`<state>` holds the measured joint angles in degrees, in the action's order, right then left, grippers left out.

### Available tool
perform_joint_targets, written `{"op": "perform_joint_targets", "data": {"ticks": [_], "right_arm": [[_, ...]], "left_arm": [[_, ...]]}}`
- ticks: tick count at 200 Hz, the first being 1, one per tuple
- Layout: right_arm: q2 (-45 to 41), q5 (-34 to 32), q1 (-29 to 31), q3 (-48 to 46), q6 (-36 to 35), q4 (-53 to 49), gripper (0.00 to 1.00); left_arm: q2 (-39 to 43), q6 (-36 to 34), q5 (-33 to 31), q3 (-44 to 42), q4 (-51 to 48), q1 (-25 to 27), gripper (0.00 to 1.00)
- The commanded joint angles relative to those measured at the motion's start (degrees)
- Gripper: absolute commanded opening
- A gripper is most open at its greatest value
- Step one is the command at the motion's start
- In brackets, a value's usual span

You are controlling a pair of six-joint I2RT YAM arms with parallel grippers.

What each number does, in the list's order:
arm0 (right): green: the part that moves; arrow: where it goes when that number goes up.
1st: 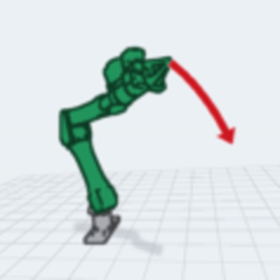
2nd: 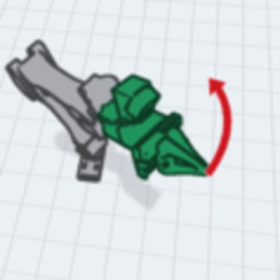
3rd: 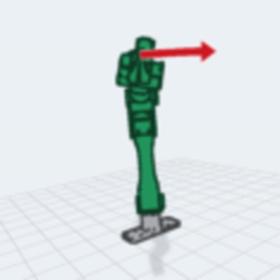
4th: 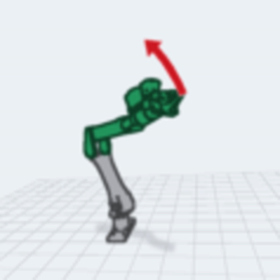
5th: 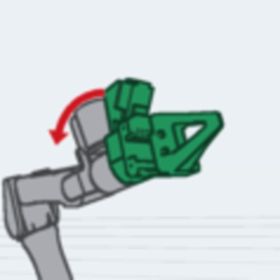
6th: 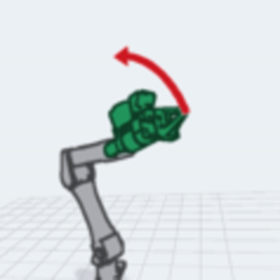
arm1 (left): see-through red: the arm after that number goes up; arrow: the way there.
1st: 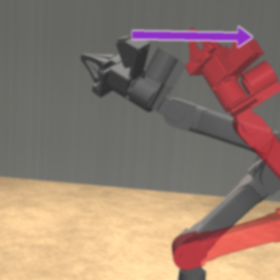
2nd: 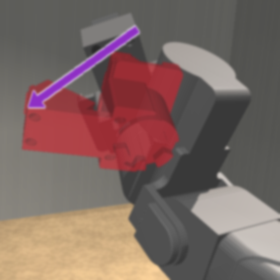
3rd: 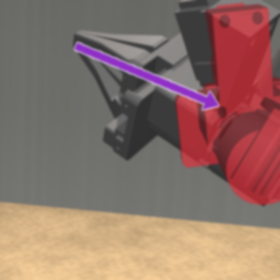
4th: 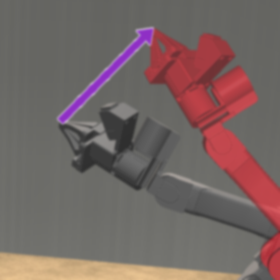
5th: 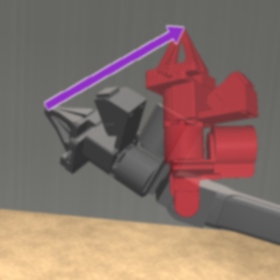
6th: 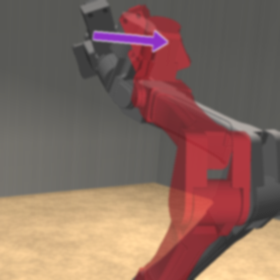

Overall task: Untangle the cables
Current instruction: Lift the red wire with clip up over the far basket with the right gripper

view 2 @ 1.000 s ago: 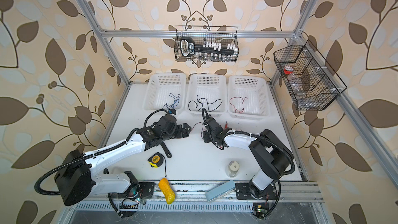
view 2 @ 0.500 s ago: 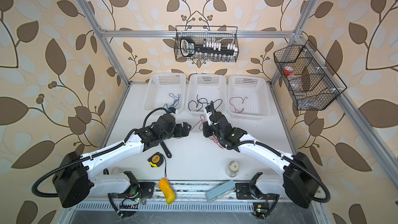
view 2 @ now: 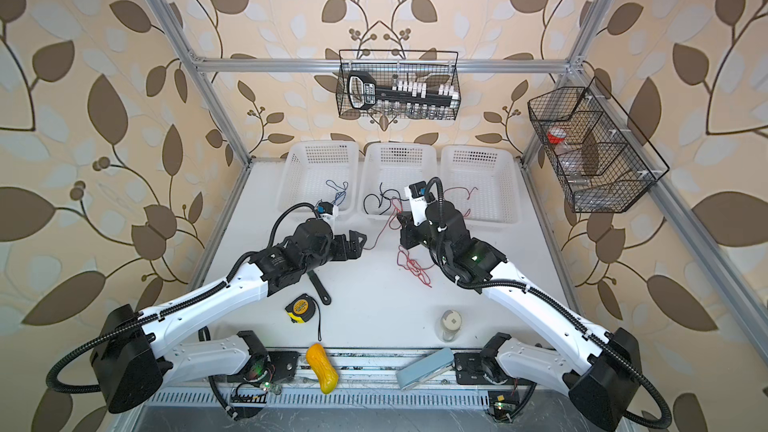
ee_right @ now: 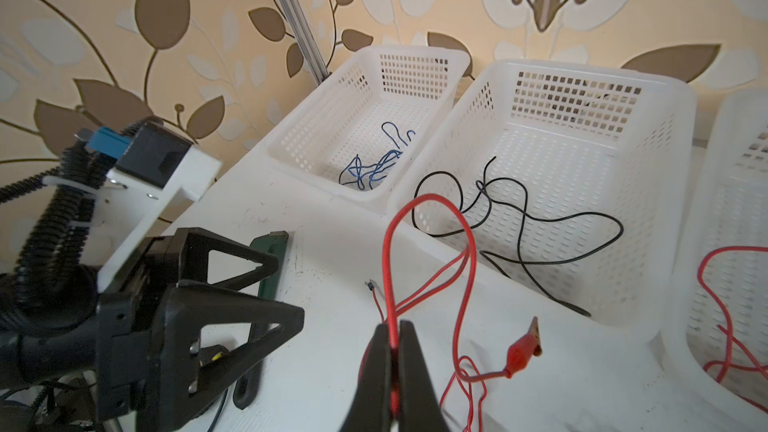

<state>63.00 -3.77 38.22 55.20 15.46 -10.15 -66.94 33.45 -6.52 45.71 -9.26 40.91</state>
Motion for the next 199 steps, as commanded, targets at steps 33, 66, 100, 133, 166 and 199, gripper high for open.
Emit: {"op": "perform_joint_targets", "data": {"ticks": [33,66,100,133,166,199], "right_arm": [[-3.1,-2.36,-1.29,7.73,-3.44,-1.99,0.0],[-3.91,-7.02,-2.6,12.54,-5.8,-1.94,0.0],[-3.78,-12.66,-5.47,16.94,-8.46,0.5,0.0],[-2.59,-9.21,-13.31,22.21,-7.03,1.84,0.0],[-1.47,-8.71,-19.33,23.13,-7.49,6.47,0.0],[0.73,-9.12,-22.99,22.5,-9.76,9.54,0.0]], "left_arm": [[0.28,-1.95,-1.08,0.61,1.52,0.32,0.99],[-1.38,-2.22,-0.27,0.56,2.3,0.32,0.99],[-2.65,-3.93,0.42,-1.0,8.07,0.32,0.99],[-4.1,-4.89,1.58,-0.45,9.74,0.32,0.99],[-5.47,-4.87,2.96,-0.27,9.78,0.32,0.99],[-5.4,-4.33,2.91,-0.71,9.7,0.33,0.99]]}}
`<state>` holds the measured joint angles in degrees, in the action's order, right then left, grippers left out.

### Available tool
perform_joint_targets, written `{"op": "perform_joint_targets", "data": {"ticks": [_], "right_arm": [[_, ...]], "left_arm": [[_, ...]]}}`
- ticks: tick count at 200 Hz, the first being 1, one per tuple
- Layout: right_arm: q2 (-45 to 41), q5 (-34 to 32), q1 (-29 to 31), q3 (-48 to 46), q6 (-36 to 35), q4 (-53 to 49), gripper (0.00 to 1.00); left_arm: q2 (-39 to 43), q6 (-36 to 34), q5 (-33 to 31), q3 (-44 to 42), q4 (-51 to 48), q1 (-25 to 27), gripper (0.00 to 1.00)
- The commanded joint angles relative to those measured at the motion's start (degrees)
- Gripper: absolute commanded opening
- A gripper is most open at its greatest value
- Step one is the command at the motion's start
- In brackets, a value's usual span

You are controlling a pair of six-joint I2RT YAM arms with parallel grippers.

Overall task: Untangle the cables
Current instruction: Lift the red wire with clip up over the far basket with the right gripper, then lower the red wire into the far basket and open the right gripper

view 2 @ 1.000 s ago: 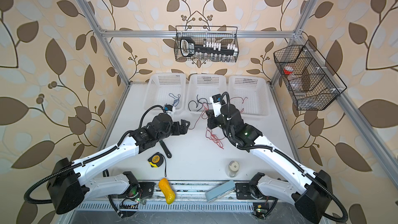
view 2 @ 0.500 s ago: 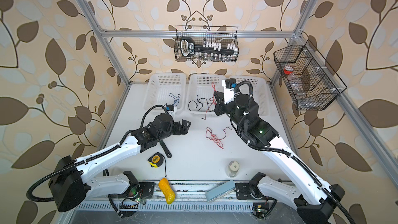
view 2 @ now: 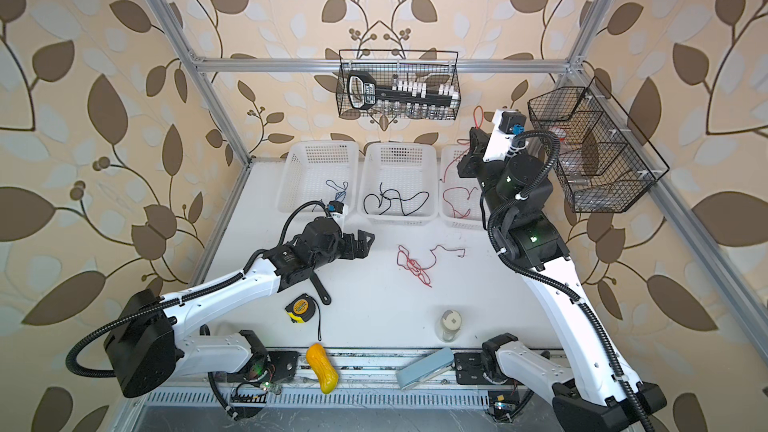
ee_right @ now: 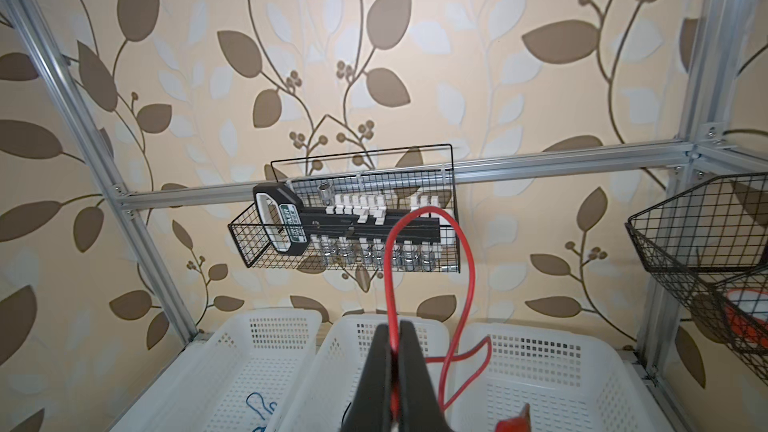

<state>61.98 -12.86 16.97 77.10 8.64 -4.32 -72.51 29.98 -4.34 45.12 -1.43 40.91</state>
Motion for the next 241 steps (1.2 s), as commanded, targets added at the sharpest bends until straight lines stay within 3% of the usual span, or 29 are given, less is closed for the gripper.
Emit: {"op": "perform_joint_targets", "data": {"ticks": [1,85,160,241], "right_arm": [[1.84,-0.04,-1.8,0.55,-3.07,3.75,0.0],[6.83,3.81,-10.85,-2.97,-2.49,9.96,0.0],[8.63,2.5,-13.63,-5.65,-3.69,12.39,0.0],[10.26,1.68,-13.81,-20.0,2.62,12.36,0.0]], "left_arm": [[0.18,-0.82,0.64,-0.12,1.87,0.32,0.99],[0.04,-0.37,-0.54,0.66,0.39,0.33,0.99],[-1.47,-0.61,-0.45,2.28,-1.2,0.33,0.99],[-3.14,0.08,0.62,3.3,-0.9,0.32,0.98]]}}
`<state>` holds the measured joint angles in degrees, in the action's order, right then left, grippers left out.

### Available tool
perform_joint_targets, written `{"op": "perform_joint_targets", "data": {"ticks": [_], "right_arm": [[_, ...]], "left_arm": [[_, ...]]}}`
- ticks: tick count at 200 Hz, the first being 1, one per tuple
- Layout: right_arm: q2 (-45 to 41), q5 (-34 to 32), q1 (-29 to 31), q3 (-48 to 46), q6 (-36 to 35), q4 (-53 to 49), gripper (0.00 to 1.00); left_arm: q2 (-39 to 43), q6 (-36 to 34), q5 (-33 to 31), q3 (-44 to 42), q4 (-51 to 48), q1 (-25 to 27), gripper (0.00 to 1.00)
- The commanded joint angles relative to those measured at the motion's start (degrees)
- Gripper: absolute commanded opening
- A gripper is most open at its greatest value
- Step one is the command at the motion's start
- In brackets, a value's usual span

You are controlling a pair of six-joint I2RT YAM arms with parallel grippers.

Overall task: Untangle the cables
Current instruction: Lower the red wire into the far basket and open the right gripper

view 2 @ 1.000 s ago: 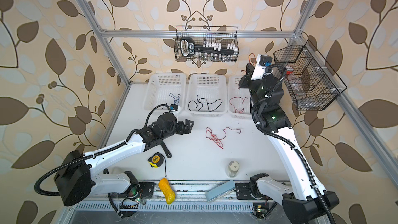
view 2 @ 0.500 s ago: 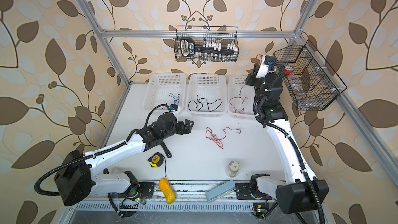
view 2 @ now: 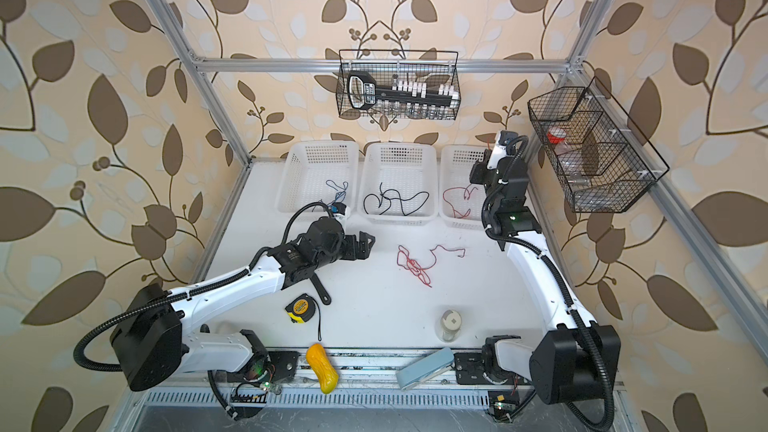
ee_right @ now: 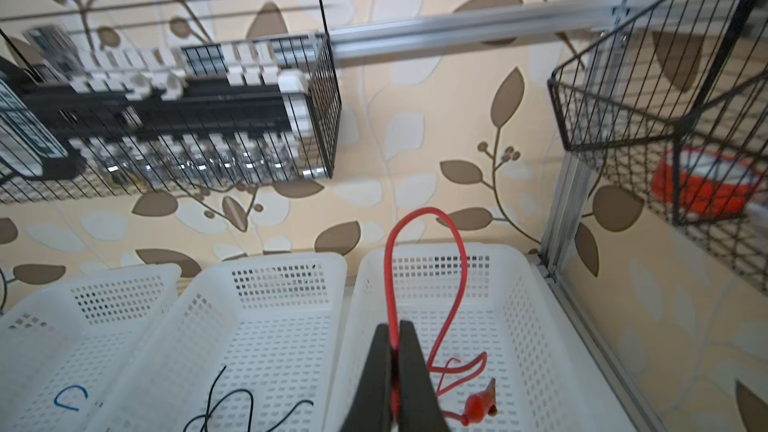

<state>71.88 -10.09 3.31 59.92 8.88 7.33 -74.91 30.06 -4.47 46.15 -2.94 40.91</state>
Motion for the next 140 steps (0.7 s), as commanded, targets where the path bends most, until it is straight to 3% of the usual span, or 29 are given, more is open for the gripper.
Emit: {"op": "perform_joint_targets", "data": {"ticks": [1,101,140], "right_arm": [[0.41,-1.17,-0.15,-2.89,2.46,0.6,0.0],[6.11,-1.35,-0.14,-7.88,8.2,-3.97,0.0],[8.39,-0.63,-0.15,-6.83,10.91,-8.31,0.11]], "left_arm": [[-0.79,-0.01,0.76,2.32,0.59,0.32,0.99],[-0.49,1.43,2.27,1.09,1.9,0.36,0.98],[0.87,2.12,1.76,0.01,1.45,0.33,0.98]]}}
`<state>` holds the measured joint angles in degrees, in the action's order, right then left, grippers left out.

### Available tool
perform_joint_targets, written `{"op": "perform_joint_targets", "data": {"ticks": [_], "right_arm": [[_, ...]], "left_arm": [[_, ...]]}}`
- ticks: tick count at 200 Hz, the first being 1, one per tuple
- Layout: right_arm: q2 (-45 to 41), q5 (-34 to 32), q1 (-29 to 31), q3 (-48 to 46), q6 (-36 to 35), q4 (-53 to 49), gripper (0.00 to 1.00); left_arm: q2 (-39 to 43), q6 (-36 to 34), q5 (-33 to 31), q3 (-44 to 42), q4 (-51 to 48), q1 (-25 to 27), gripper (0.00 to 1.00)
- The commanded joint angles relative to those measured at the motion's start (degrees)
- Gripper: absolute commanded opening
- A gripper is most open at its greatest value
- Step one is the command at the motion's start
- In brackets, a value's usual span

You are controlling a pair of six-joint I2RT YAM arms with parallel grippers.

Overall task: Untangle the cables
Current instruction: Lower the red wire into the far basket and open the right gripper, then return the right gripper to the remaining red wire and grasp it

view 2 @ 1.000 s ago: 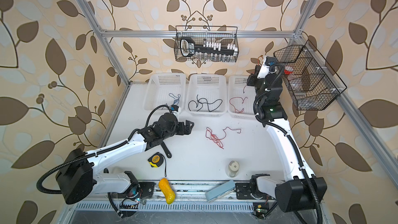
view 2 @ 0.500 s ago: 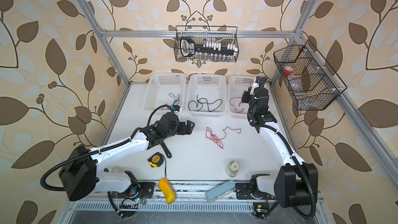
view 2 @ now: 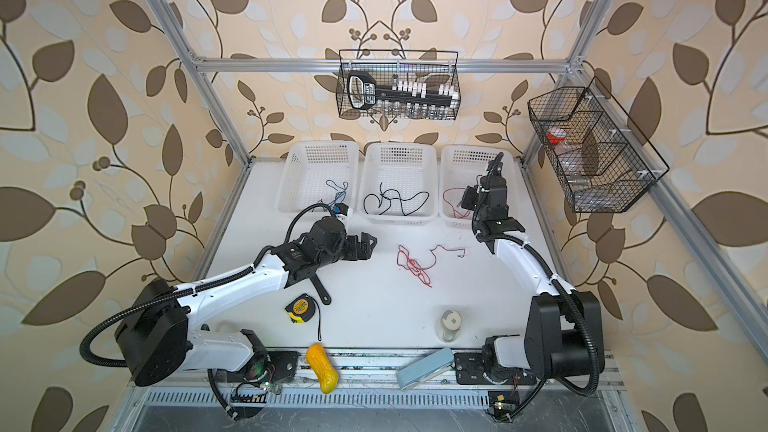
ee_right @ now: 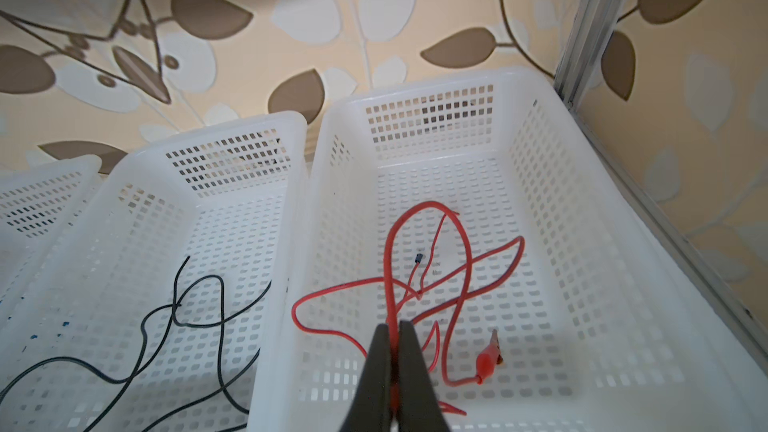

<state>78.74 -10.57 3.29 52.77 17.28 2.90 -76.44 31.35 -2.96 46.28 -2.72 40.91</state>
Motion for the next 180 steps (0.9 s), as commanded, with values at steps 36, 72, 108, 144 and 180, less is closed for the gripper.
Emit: {"op": "perform_joint_targets", "data": {"ticks": [36,72,108,144,180], "right_arm": [[1.27,1.77,-0.13,0.14,4.03,-6.19,0.19],[-0.89,3.08,-0.12,0.15,3.99,-6.77,0.29],[-3.33,4.08,-0.13,0.4,4.07,-6.76,0.4],[-5.54,8.22,-0.04,-0.23,5.71,-6.56,0.42],[-7.71,8.13,3.21,-0.91,6.06,-7.94,0.43]], "left_arm": [[3.92,1.24,-0.56,-1.37,1.41,0.37,0.98],[3.94,1.34,-0.25,-1.37,1.14,0.32,0.98],[3.96,1.81,0.0,-1.58,1.75,0.32,0.98],[3.69,2.0,0.07,-1.89,1.9,0.33,0.98],[2.08,2.11,1.08,-1.41,2.96,0.33,0.98]]}}
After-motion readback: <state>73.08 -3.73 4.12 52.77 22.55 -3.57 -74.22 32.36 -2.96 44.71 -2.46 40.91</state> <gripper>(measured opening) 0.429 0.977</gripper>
